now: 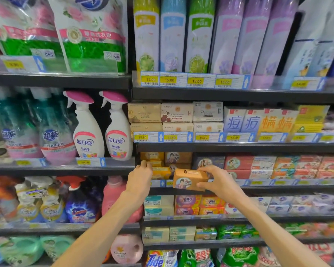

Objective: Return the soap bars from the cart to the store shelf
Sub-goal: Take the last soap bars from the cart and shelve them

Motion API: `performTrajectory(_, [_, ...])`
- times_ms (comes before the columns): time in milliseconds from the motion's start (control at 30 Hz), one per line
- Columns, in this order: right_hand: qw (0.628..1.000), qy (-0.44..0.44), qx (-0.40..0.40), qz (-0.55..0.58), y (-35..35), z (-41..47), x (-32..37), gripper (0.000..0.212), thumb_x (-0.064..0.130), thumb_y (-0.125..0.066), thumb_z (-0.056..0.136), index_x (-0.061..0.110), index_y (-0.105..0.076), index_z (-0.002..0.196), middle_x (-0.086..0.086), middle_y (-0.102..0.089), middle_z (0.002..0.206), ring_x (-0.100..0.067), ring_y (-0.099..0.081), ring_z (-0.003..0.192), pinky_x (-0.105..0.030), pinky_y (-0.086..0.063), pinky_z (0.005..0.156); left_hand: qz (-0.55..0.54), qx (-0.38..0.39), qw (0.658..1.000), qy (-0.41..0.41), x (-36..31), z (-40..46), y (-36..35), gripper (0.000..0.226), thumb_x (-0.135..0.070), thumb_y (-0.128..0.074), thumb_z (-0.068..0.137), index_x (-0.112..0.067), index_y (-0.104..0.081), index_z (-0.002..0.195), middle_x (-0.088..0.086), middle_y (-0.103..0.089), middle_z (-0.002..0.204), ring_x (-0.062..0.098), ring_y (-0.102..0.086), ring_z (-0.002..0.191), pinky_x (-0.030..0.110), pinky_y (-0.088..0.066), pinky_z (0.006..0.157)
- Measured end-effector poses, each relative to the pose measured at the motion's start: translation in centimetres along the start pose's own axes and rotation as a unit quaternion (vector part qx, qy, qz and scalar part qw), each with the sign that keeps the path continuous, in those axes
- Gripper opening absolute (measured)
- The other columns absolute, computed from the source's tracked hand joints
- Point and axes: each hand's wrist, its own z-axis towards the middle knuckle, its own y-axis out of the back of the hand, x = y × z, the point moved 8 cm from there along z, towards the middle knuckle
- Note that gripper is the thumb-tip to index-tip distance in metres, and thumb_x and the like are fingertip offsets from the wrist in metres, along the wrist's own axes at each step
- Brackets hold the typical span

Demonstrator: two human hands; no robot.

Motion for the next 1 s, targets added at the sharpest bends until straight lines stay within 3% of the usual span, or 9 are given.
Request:
performTrajectory(233, [0.999,0.018,-0.013,-0.026,-0.4,0.5,1.2,0.049,0.041,-0.078,0.079,0.034,-0.061,0.125,0.014,-0.063,0.115,-0.009,-0.059,0.106,-0.037,-0.05,0.094,0.066,0.029,0.997,-0.021,-0.5,0.0,0.2,0.064,0.002,-0.068,0.08,-0.014,-0.042,0.137,0.009,-0.055,0.121,0.029,-0.062,0.106,0.038,-0.053,0.076])
performTrajectory(500, [0.997,0.038,-0.035,-0.059,-0.6,1.2,3.1,0.046,0.037,-0.076,0.083,0.031,-0.062,0.126,0.015,-0.057,0.107,-0.008,-0.06,0.094,-0.025,-0.047,0.08,0.11,0.051,0.992,-0.031,-0.7,0.2,0.1,0.052,0.0,-0.071,0.08,-0.009,-0.053,0.128,0.01,-0.049,0.129,0.029,-0.05,0.117,0.036,-0.052,0.078])
performTrajectory(600, [0.993,0.044,-0.051,-0.094,-0.8,1.8,3.8,0.048,0.038,-0.074,0.084,0.029,-0.06,0.129,0.015,-0.05,0.108,-0.013,-0.06,0.093,-0.031,-0.051,0.082,0.118,0.047,0.991,-0.032,-0.4,0.2,0.0,0.05,0.003,-0.067,0.08,-0.008,-0.053,0.127,0.01,-0.05,0.128,0.029,-0.051,0.118,0.036,-0.05,0.079])
performTrajectory(733, [0.983,0.061,-0.069,-0.16,-1.5,2.6,5.0,0.05,0.038,-0.073,0.085,0.027,-0.058,0.131,0.011,-0.052,0.112,-0.02,-0.061,0.099,-0.038,-0.055,0.081,0.105,0.029,0.993,-0.041,-0.3,0.0,0.1,0.056,0.001,-0.069,0.079,-0.009,-0.048,0.13,0.01,-0.052,0.127,0.03,-0.051,0.117,0.037,-0.05,0.075])
performTrajectory(900, [0.968,0.06,-0.074,-0.233,-2.4,3.4,5.5,0.049,0.038,-0.071,0.086,0.029,-0.058,0.132,0.006,-0.058,0.125,-0.022,-0.052,0.114,-0.039,-0.053,0.08,0.11,0.024,0.993,-0.047,-0.2,-0.1,0.2,0.045,0.001,-0.067,0.082,-0.008,-0.055,0.125,0.011,-0.049,0.129,0.031,-0.046,0.12,0.036,-0.049,0.071])
performTrajectory(1000, [0.948,0.07,-0.074,-0.302,-3.0,3.9,5.2,0.049,0.042,-0.073,0.082,0.028,-0.063,0.128,0.005,-0.065,0.122,-0.024,-0.049,0.112,-0.04,-0.05,0.086,0.109,0.03,0.992,-0.051,-0.2,0.0,0.2,0.045,0.003,-0.064,0.084,-0.005,-0.052,0.126,0.012,-0.048,0.129,0.032,-0.046,0.119,0.037,-0.048,0.073])
